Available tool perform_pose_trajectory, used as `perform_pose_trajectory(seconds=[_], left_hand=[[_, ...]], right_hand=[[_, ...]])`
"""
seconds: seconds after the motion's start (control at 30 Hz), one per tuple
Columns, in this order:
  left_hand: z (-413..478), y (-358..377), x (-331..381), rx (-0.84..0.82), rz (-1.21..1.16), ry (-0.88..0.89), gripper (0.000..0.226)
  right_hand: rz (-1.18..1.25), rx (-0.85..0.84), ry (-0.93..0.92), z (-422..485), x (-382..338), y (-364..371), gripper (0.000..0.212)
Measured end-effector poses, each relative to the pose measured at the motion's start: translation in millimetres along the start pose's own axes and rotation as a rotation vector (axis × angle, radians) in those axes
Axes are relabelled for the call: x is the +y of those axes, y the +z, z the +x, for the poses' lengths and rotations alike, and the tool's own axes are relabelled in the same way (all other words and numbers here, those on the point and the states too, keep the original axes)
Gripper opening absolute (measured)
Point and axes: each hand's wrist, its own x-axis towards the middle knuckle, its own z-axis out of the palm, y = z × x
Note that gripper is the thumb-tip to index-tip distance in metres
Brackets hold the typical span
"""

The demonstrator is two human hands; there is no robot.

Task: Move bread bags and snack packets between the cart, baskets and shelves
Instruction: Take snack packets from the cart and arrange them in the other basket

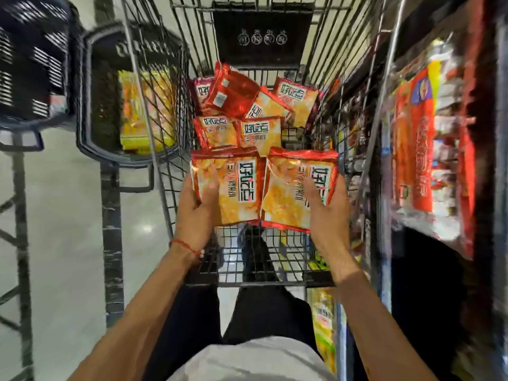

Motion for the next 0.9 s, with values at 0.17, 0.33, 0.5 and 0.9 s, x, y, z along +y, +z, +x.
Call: perform_pose_trajectory(seconds=[0.17, 0.33, 0.5, 0.9], left_hand=[[-38.9, -37.5, 7.5, -0.007, -0.045, 0.029, 0.030], [-80.3, -84.8, -0.1, -0.011, -0.090, 0.049, 0.038], [-128.5, -154.4, -27.0, 0.020, -0.134, 0.044, 0.042], [-229.2, -324.1, -88.6, 0.219, -0.245, 0.027, 0.038]], right_hand=[[-0.019, -0.047, -0.038, -47.4, -9.9, -4.8, 0.087], [-0.033, -0.092, -0.073, -105.1, -5.7, 8.9, 0.080], [-0.062, -0.124, -0.151, -179.7, 5.0, 40.4, 0.071], [-0.066, -0.328, -0.311, -323.1, 20.3, 159.2, 0.033]])
